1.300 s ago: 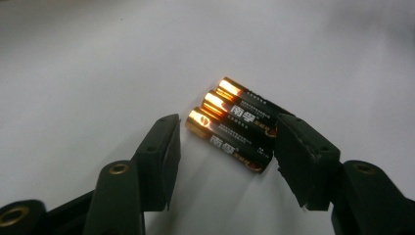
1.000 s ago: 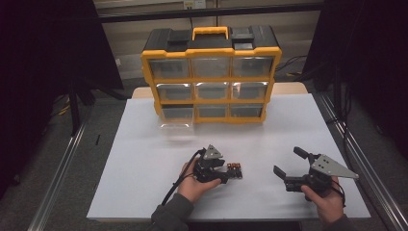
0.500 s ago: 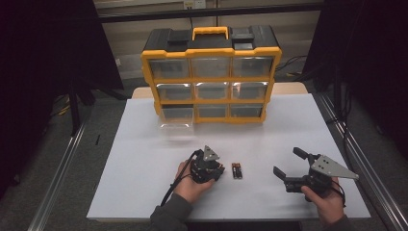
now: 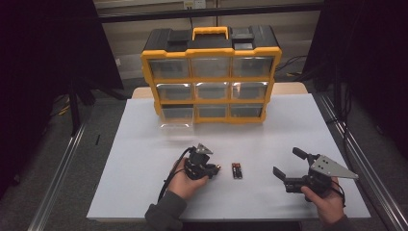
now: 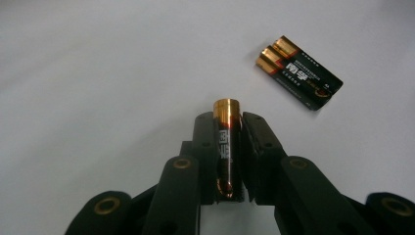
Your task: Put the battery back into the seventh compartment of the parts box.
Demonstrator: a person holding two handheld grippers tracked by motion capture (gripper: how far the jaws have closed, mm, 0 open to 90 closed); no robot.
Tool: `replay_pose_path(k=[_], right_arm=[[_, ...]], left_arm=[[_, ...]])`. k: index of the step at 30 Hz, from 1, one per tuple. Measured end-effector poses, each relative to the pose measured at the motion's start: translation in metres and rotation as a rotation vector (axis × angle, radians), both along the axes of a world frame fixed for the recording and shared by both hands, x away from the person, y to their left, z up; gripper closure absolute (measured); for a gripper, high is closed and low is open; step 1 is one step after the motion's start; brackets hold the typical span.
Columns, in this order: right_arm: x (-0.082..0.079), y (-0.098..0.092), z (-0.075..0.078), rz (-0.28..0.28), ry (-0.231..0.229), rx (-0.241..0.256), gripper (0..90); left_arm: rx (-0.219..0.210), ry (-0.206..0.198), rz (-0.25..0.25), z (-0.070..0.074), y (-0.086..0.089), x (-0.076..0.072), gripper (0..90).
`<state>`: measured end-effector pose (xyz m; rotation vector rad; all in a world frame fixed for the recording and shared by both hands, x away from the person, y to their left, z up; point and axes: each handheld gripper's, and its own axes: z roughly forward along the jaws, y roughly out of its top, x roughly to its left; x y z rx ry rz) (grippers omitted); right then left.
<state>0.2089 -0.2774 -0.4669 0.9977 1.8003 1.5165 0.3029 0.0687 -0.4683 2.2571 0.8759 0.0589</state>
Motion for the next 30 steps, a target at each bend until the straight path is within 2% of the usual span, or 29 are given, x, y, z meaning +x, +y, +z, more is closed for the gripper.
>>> replay_pose_path(k=[3, 6, 11, 19, 26, 27, 28, 29, 30], right_arm=[[0.0, 0.0, 0.0, 0.003, 0.002, -0.003, 1.4], [0.0, 0.0, 0.0, 0.001, 0.001, -0.001, 1.5], [0.0, 0.0, 0.0, 0.005, 0.0, 0.002, 1.4], [0.0, 0.0, 0.0, 0.008, 0.0, 0.003, 1.4], [0.0, 0.0, 0.0, 0.006, 0.002, 0.002, 1.4], [0.0, 0.0, 0.0, 0.006, 0.001, 0.002, 1.4], [0.0, 0.0, 0.0, 0.005, 0.001, 0.002, 1.4], [0.0, 0.0, 0.0, 0.006, -0.001, 0.003, 1.4], [0.0, 0.0, 0.0, 0.003, -0.001, 0.0, 1.4]], left_arm=[[-0.052, 0.021, 0.001, 0.009, 0.007, 0.005, 77.5], [-0.06, 0.022, -0.007, 0.019, 0.011, 0.011, 77.5], [-0.049, 0.01, -0.021, 0.037, 0.017, 0.021, 77.5], [-0.05, -0.009, -0.004, 0.062, 0.027, 0.035, 77.4], [-0.037, -0.012, 0.002, 0.076, 0.03, 0.044, 77.4], [-0.044, -0.021, 0.012, 0.076, 0.03, 0.045, 77.5], [-0.032, -0.025, 0.009, 0.078, 0.031, 0.046, 77.4], [-0.032, -0.014, 0.005, 0.08, 0.032, 0.047, 77.4], [-0.028, -0.024, 0.008, 0.081, 0.033, 0.049, 77.4]])
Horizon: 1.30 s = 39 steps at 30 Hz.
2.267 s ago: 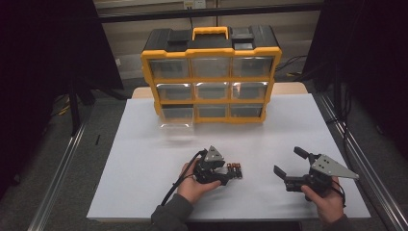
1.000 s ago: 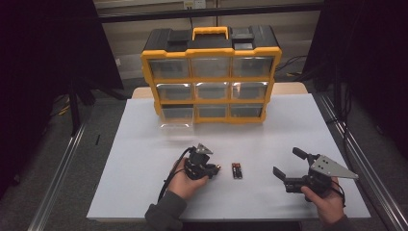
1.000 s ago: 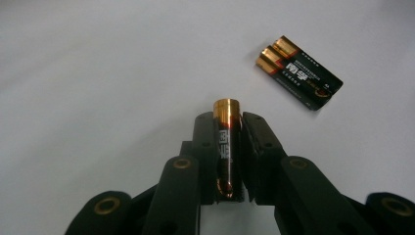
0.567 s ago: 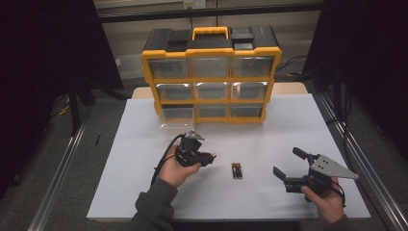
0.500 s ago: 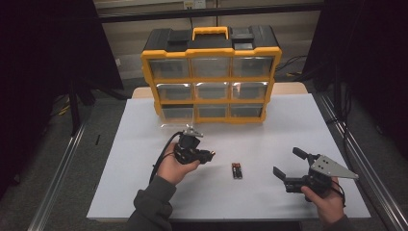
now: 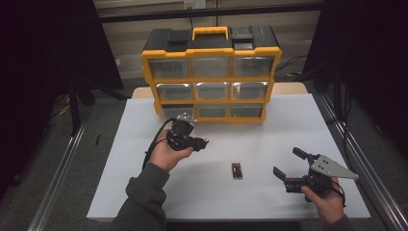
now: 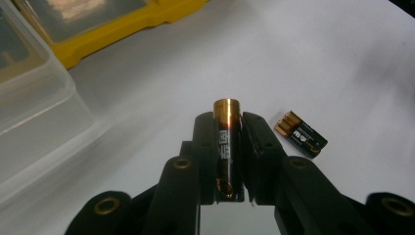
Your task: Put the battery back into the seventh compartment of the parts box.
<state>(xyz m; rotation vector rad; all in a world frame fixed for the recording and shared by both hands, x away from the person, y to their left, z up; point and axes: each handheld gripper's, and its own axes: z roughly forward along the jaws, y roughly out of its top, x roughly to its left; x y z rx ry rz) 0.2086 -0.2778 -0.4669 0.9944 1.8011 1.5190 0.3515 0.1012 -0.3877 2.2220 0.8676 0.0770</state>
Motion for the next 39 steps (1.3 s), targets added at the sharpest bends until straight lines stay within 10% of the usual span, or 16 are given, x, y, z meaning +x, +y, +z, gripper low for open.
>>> replay_pose_path(k=[39], right_arm=[[0.0, 0.0, 0.0, 0.002, 0.0, 0.0, 1.2]], left_arm=[[0.01, -0.02, 0.098, 0.042, 0.017, 0.044, 77.4]])
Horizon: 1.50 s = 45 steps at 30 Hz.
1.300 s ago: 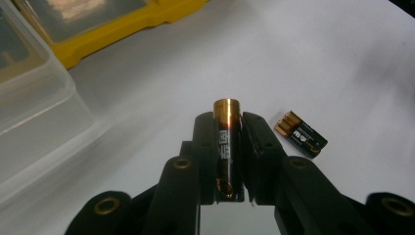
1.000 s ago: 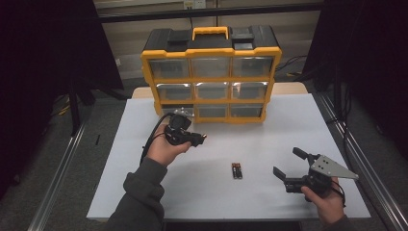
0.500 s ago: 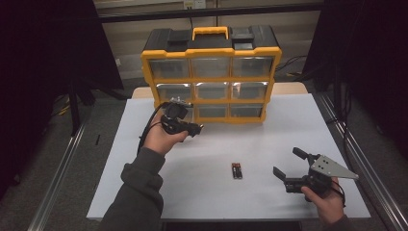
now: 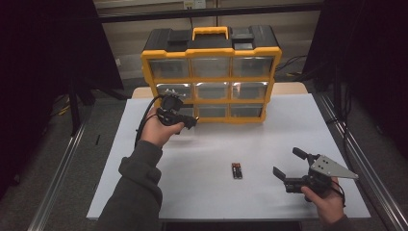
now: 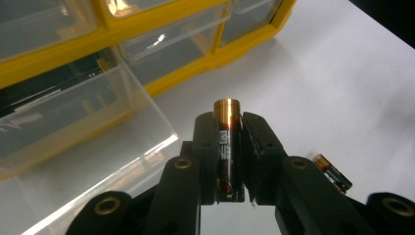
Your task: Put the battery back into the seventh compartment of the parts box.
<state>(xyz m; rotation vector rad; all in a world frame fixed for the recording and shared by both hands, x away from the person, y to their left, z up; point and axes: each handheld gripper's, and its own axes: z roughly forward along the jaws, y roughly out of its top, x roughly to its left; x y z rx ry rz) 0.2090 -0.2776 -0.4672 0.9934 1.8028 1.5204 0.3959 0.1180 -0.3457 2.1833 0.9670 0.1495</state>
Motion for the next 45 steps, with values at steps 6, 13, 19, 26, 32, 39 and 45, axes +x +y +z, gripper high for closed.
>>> replay_pose_path(k=[6, 13, 19, 26, 32, 39, 45], right_arm=[[0.0, 0.0, 0.0, -0.001, 0.002, 0.002, 1.2], [0.0, 0.0, 0.0, 0.001, 0.004, 0.001, 1.2], [0.0, 0.0, 0.0, 0.003, 0.003, 0.003, 1.1], [0.0, 0.0, 0.0, -0.001, 0.002, 0.007, 1.2], [0.0, 0.0, 0.0, 0.004, 0.003, 0.003, 1.2], [0.0, -0.001, 0.0, 0.005, 0.004, 0.006, 1.2], [0.0, -0.001, 0.0, 0.004, 0.005, 0.01, 1.2]], left_arm=[[-0.012, -0.002, 0.036, 0.001, 0.001, 0.007, 77.4], [-0.006, 0.003, 0.069, -0.001, 0.007, 0.016, 77.4], [-0.005, -0.002, 0.097, -0.003, 0.009, 0.022, 77.4], [0.009, -0.007, 0.126, -0.009, 0.01, 0.029, 77.4], [0.02, 0.0, 0.135, -0.015, 0.012, 0.038, 77.4], [0.032, -0.012, 0.159, -0.023, 0.01, 0.045, 77.3], [0.052, -0.006, 0.156, -0.029, 0.01, 0.049, 77.1]])
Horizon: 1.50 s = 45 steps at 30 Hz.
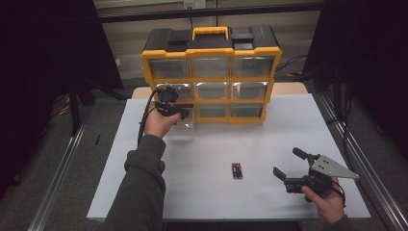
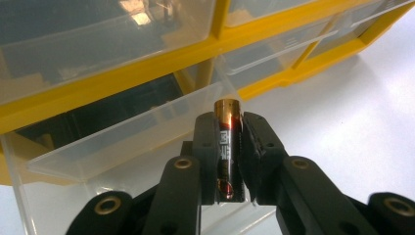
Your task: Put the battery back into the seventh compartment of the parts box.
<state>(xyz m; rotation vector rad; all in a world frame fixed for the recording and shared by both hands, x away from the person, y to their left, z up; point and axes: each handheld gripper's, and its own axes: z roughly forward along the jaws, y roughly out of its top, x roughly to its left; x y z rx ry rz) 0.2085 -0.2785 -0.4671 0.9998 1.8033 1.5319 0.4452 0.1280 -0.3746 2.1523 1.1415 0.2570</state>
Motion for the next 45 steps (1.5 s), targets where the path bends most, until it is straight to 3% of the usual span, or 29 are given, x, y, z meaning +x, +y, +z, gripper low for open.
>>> replay_pose_path(k=[2, 4, 6, 10, 14, 19, 21, 24, 31, 35, 45], right_arm=[[0.0, 0.0, 0.0, 0.003, 0.001, -0.001, 1.1], [0.0, 0.0, 0.0, 0.004, 0.001, 0.0, 1.2], [0.0, 0.0, 0.0, 0.0, -0.001, 0.002, 1.2], [0.0, 0.0, 0.0, -0.001, -0.005, 0.003, 1.2], [0.0, 0.0, 0.0, -0.001, -0.002, 0.002, 1.2], [0.0, 0.0, 0.0, 0.001, -0.003, 0.0, 1.2], [0.0, 0.0, 0.0, -0.002, -0.005, 0.002, 1.3], [0.0, 0.0, 0.0, -0.001, -0.003, 0.0, 1.3], [-0.001, 0.0, 0.0, 0.0, -0.002, 0.001, 1.3], [0.0, 0.0, 0.0, 0.002, -0.002, 0.0, 1.3], [-0.001, 0.0, 0.0, 0.004, -0.003, -0.001, 1.4]], left_arm=[[-0.022, -0.004, -0.001, -0.002, 0.001, 0.001, 75.7], [-0.052, -0.015, -0.001, -0.002, 0.002, 0.001, 68.0], [-0.035, -0.024, 0.005, -0.001, 0.003, 0.0, 66.0], [-0.051, -0.033, 0.0, 0.004, 0.005, -0.005, 58.1], [-0.099, -0.061, -0.011, 0.01, 0.0, -0.016, 47.1], [-0.117, -0.077, -0.088, 0.016, -0.006, -0.029, 33.9], [-0.142, -0.093, -0.094, 0.017, -0.01, -0.034, 29.6], [-0.148, -0.104, -0.154, 0.018, -0.015, -0.042, 24.8], [-0.163, -0.129, -0.248, 0.01, -0.03, -0.057, 18.0], [-0.179, -0.115, -0.297, 0.003, -0.038, -0.066, 16.8], [-0.179, -0.11, -0.337, -0.015, -0.051, -0.082, 15.4]])
